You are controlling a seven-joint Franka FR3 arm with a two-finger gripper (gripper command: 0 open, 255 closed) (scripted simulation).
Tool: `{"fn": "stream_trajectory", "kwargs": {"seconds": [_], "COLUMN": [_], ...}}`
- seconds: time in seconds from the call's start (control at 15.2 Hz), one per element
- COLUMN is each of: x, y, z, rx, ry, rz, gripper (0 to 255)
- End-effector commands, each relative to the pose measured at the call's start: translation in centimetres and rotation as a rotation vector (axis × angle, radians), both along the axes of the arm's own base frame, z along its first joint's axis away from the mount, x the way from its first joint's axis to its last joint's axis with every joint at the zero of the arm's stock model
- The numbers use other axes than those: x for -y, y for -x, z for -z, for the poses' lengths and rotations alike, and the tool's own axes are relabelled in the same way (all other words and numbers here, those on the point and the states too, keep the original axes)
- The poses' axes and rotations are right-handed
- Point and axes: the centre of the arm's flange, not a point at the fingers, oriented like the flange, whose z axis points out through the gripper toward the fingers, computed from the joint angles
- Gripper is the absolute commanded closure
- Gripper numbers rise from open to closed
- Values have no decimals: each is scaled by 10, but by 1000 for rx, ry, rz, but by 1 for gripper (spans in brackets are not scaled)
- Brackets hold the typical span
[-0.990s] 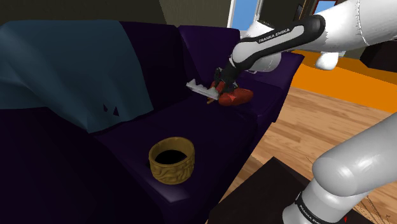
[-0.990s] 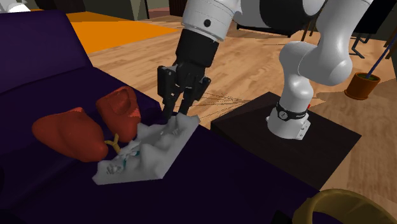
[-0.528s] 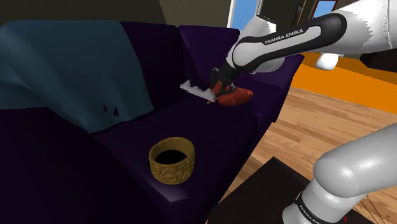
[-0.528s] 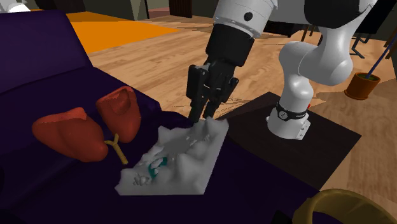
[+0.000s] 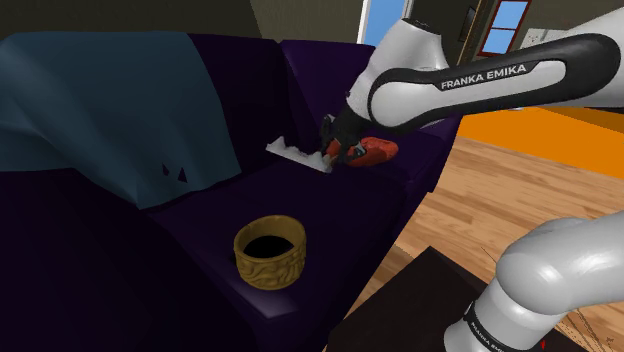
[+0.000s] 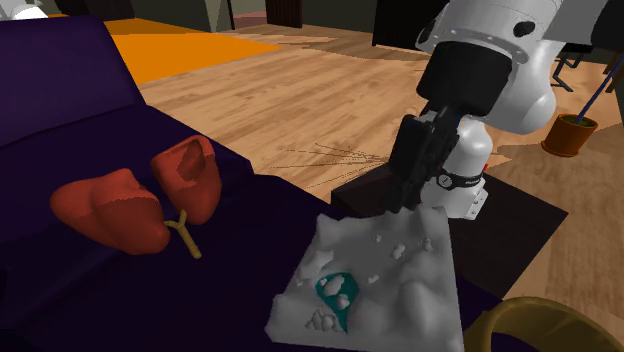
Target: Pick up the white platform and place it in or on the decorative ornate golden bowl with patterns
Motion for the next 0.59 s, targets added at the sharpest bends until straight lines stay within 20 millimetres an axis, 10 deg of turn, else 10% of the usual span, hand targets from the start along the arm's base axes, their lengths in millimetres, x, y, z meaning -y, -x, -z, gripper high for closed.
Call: {"fn": "stream_trajectory", "kwargs": {"seconds": [0.0,0.53], "x": [-24,-115], "y": [15,69], "z": [0,-4], "rx": [1,1], "ry": [0,0], "rz": [2,2], "gripper": [255,255]}}
